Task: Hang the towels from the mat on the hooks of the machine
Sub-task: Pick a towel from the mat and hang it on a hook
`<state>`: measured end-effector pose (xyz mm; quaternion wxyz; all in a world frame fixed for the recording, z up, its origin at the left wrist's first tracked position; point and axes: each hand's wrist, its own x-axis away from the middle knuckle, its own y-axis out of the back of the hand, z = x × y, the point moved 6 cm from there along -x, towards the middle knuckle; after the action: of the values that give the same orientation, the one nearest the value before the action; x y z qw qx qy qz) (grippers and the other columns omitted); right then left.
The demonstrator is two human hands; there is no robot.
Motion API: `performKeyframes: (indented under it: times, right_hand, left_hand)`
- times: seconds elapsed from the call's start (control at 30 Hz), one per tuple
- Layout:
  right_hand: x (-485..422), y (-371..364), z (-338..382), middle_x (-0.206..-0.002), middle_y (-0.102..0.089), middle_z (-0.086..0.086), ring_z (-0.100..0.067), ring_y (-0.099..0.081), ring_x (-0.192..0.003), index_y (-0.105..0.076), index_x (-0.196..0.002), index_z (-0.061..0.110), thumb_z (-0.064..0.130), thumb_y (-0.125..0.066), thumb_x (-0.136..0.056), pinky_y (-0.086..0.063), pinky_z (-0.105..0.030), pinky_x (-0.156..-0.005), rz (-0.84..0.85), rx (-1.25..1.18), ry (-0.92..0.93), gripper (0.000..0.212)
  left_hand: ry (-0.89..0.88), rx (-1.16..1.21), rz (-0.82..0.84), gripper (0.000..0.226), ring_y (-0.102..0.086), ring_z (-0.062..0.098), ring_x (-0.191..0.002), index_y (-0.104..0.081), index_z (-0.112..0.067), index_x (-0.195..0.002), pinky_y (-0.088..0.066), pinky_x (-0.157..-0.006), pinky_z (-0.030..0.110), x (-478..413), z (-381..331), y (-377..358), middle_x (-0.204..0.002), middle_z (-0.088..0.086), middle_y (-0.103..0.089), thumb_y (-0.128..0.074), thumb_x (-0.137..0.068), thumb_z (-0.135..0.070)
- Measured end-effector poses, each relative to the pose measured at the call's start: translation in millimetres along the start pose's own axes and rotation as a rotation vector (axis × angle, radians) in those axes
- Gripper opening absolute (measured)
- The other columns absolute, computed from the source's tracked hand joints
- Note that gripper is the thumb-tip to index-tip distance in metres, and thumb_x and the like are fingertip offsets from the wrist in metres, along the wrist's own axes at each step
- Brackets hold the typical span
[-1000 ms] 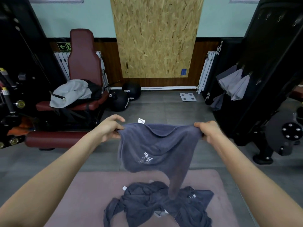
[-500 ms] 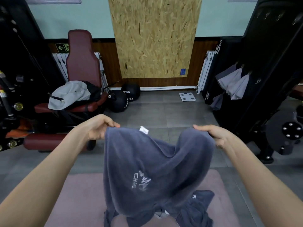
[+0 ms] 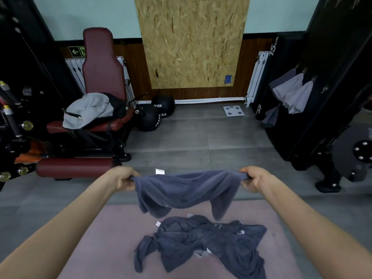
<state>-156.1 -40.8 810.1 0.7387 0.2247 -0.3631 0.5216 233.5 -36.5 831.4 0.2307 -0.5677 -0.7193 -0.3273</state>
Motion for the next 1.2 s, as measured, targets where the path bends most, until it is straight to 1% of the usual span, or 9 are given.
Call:
performKeyframes:
  times: [0.47, 0.57, 0.7, 0.83, 0.93, 1.0, 1.07, 1.13, 1.2]
  right_hand:
    - [76, -106, -45, -0.047, -0.059, -0.009, -0.017, -0.054, -0.028, -0.050, -0.068, 0.003, 0.006, -0.053, -0.091, -0.042, -0.023, -0.026, 0.258, -0.099, -0.083, 0.023]
    - [82, -122, -56, -0.071, -0.057, -0.011, -0.019, -0.061, -0.051, -0.056, -0.074, 0.003, 0.000, -0.056, -0.089, -0.049, -0.022, -0.035, 0.306, -0.139, -0.016, 0.015]
    - [90, -127, -60, -0.066, -0.064, -0.010, -0.017, -0.059, -0.064, -0.063, -0.077, 0.005, -0.006, -0.055, -0.085, -0.054, -0.023, -0.052, 0.350, -0.126, 0.073, 0.016]
    - [97, -121, -60, -0.099, -0.067, -0.012, -0.022, -0.062, -0.098, -0.063, -0.107, -0.002, -0.015, -0.039, -0.085, -0.050, -0.025, -0.083, 0.509, -0.024, 0.092, 0.034]
    - [102, -110, -55, -0.095, -0.071, -0.007, -0.019, -0.067, -0.095, -0.064, -0.106, -0.002, -0.020, -0.036, -0.084, -0.050, -0.029, -0.087, 0.630, 0.047, 0.155, 0.040]
    - [97, -94, -42, -0.081, -0.073, -0.005, -0.012, -0.069, -0.077, -0.068, -0.091, 0.004, -0.019, -0.040, -0.084, -0.054, -0.027, -0.076, 0.555, 0.212, 0.345, 0.037]
    - [89, -73, -14, -0.076, -0.070, 0.004, -0.002, -0.065, -0.070, -0.069, -0.085, 0.012, -0.018, -0.045, -0.081, -0.050, -0.024, -0.072, 0.297, 0.478, 0.774, 0.038]
    - [90, -70, 4, -0.086, -0.069, 0.012, -0.005, -0.061, -0.084, -0.071, -0.090, 0.019, -0.010, -0.053, -0.078, -0.046, -0.023, -0.080, 0.124, 0.790, 1.138, 0.037]
    - [90, -78, 6, -0.097, -0.069, 0.011, -0.013, -0.057, -0.093, -0.071, -0.099, 0.021, -0.005, -0.055, -0.072, -0.044, -0.025, -0.087, 0.192, 0.954, 1.291, 0.041]
  left_hand:
    - [-0.301, -0.016, 0.109, 0.015, -0.057, 0.020, -0.071, -0.066, -0.001, -0.084, -0.054, -0.047, 0.022, 59, -10, -71, -0.082, 0.014, -0.061, -0.055, -0.083, 0.009]
    - [-0.385, -0.060, 0.189, 0.010, -0.063, 0.026, -0.079, -0.070, 0.004, -0.089, -0.058, -0.061, 0.028, 72, -9, -86, -0.086, 0.018, -0.067, -0.063, -0.083, -0.001]
    - [-0.552, -0.255, 0.237, 0.026, -0.068, 0.018, -0.080, -0.076, -0.010, -0.081, -0.055, -0.077, 0.031, 89, -14, -95, -0.080, 0.006, -0.074, -0.082, -0.067, -0.031]
    - [-0.688, -0.503, 0.123, 0.029, -0.064, 0.004, -0.074, -0.072, -0.028, -0.078, -0.049, -0.074, 0.021, 91, -24, -85, -0.079, -0.007, -0.072, -0.089, -0.056, -0.029]
    - [-0.776, -0.552, 0.197, 0.020, -0.066, 0.006, -0.073, -0.073, -0.032, -0.073, -0.051, -0.074, 0.023, 96, -31, -82, -0.078, -0.009, -0.073, -0.084, -0.066, -0.017]
    - [-0.838, -0.616, 0.198, 0.023, -0.064, 0.003, -0.068, -0.072, -0.032, -0.072, -0.051, -0.072, 0.023, 99, -34, -79, -0.075, -0.013, -0.072, -0.076, -0.073, -0.010]
    - [-0.896, -0.691, 0.183, 0.029, -0.060, 0.000, -0.062, -0.069, -0.034, -0.073, -0.049, -0.064, 0.019, 102, -36, -77, -0.070, -0.018, -0.069, -0.071, -0.075, -0.005]
    - [-0.936, -0.720, 0.177, 0.034, -0.056, -0.002, -0.058, -0.068, -0.034, -0.072, -0.044, -0.060, 0.014, 106, -40, -75, -0.067, -0.018, -0.067, -0.069, -0.073, -0.001]
    - [-0.969, -0.710, 0.172, 0.033, -0.057, 0.001, -0.060, -0.069, -0.031, -0.073, -0.045, -0.061, 0.015, 108, -44, -72, -0.073, -0.012, -0.068, -0.068, -0.072, 0.002]
